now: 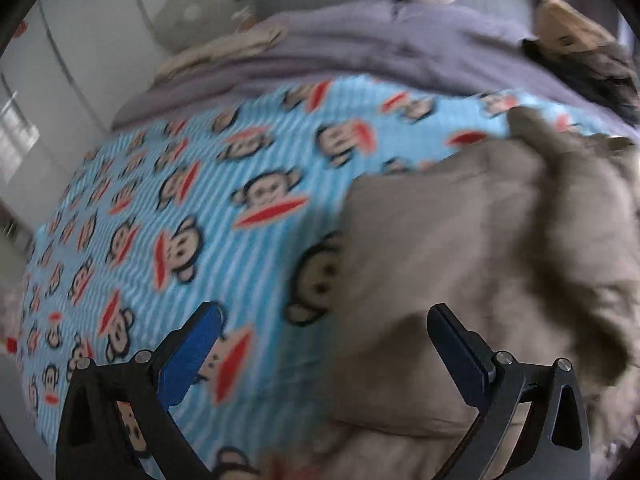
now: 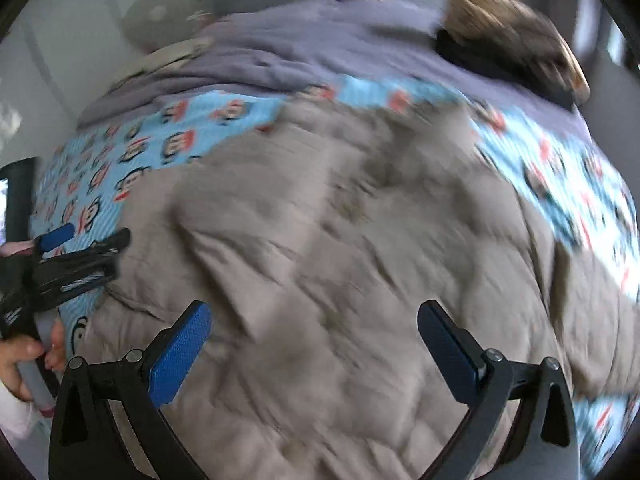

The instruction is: Fold large clothes

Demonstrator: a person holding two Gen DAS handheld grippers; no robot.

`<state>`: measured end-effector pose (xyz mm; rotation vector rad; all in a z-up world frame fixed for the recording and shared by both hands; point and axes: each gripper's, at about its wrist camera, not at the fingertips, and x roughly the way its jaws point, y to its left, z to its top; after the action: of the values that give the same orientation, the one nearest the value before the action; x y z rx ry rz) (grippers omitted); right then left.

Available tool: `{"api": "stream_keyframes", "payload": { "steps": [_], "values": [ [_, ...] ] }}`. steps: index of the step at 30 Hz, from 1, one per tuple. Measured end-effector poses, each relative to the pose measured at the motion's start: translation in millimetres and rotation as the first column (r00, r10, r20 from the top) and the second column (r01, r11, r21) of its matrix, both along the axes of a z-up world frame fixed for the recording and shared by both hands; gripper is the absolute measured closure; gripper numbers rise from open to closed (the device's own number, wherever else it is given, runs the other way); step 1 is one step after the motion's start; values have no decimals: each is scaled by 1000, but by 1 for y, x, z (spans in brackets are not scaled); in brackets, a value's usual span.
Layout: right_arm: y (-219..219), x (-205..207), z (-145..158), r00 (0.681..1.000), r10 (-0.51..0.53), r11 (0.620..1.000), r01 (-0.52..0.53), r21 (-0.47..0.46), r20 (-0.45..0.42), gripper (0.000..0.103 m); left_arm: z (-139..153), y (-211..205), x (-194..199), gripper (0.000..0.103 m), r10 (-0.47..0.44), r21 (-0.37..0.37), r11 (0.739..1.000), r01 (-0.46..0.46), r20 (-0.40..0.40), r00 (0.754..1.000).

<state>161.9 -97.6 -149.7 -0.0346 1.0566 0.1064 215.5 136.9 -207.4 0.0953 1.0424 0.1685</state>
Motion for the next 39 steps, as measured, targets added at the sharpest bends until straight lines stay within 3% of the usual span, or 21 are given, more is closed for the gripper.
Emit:
{"api": "stream_keyframes", "payload": {
  "steps": [2,6,9,12,15,17,19,20,21,22,24,26,28,31,34,35,37,39],
  "values": [
    [29,14,-7,998,58,994,-56,-90,16,0,-11,7,1,0,9,-9,1000,-9,-15,1000],
    [71,41,-40,989,144,947,-140,-291,-5,0,-24,2,-1,0,-5,18,1000,5,-15,1000],
    [54,53,-50,998,53,937,-42,-347,22,0,-24,2,1,0,-10,4,1000,10,-22,1000],
    [-5,52,-43,984,-177,955,181,-233,36,0,-15,11,5,0,-21,-78,997,18,-37,999],
    [-72,44,-48,939,-338,941,339,10,-61,0,-9,32,20,0,-11,-206,979,4,-33,999],
    [-102,39,-57,918,-373,907,392,154,-137,0,-13,44,39,0,-5,-310,950,-19,-78,997],
    [-117,34,-61,910,-384,876,413,248,-157,4,-27,55,60,1,-22,-446,894,-40,-133,991],
    [-120,33,-61,909,-387,868,416,272,-156,10,-36,58,72,5,-32,-500,865,-51,-156,987],
    [-123,32,-61,909,-388,857,417,301,-155,23,-39,57,78,21,-44,-534,844,-51,-163,986],
    [-126,33,-62,906,-391,846,424,324,-163,32,-41,55,84,47,-60,-570,821,-43,-161,985],
    [-131,30,-65,896,-405,830,443,338,-180,71,-32,44,90,86,-96,-621,783,-1,-124,988],
    [-135,29,-65,896,-406,817,445,367,-182,86,-11,29,86,86,-116,-569,819,73,-38,993],
    [-132,20,-59,903,-400,826,429,366,-157,89,3,17,82,86,-141,-468,873,137,27,990],
    [-133,17,-64,898,-411,825,440,355,-160,89,-16,13,95,86,-111,-336,937,93,-36,993],
    [-134,22,-73,896,-418,827,443,347,-147,89,-33,21,101,86,-19,-214,977,2,-77,997],
    [-132,27,-75,903,-408,841,430,330,-137,89,-31,27,100,86,18,-194,980,-35,-90,996],
    [-133,31,-71,904,-399,849,427,312,-151,85,-22,40,91,86,43,-233,971,-58,-69,997],
    [-137,25,-60,900,-412,856,436,278,-144,71,0,48,77,86,33,-253,967,-36,-16,999]
  ]
}}
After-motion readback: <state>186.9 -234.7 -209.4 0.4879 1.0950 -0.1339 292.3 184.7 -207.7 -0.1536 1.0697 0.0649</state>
